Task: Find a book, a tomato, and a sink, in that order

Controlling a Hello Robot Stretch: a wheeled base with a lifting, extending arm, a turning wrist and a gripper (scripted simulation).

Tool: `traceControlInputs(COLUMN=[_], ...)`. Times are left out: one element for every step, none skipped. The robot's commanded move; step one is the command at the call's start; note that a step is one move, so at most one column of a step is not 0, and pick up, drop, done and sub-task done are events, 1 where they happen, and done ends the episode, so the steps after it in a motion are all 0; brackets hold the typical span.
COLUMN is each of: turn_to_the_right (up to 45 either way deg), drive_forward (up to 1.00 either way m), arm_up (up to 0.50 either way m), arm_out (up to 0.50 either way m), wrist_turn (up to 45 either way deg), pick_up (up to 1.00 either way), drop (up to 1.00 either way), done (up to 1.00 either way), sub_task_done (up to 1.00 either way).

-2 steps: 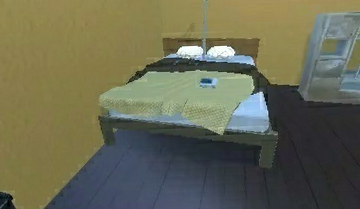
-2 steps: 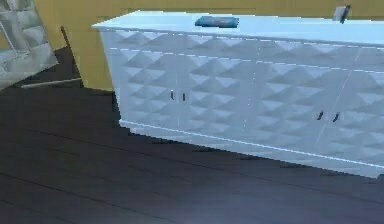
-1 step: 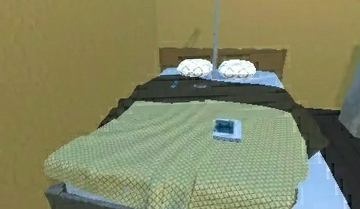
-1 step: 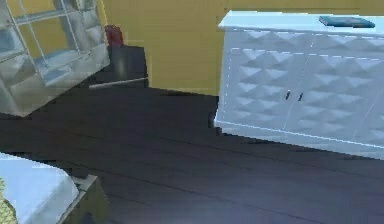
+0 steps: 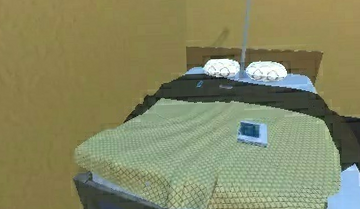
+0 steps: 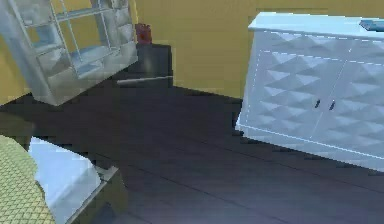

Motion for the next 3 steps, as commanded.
traceControlInputs(turn_to_the_right=[0.0,24.0,0.0], drive_forward=[0.15,0.00,0.00], arm_up=[0.00,0.00,0.00], arm_out=[0.00,0.00,0.00], wrist_turn=[0.0,0.0,0.0], pick_up=[0.00,0.00,0.00], drop=[0.00,0.00,0.00], done=[0.00,0.00,0.00], sub_task_done=[0.00,0.00,1.00])
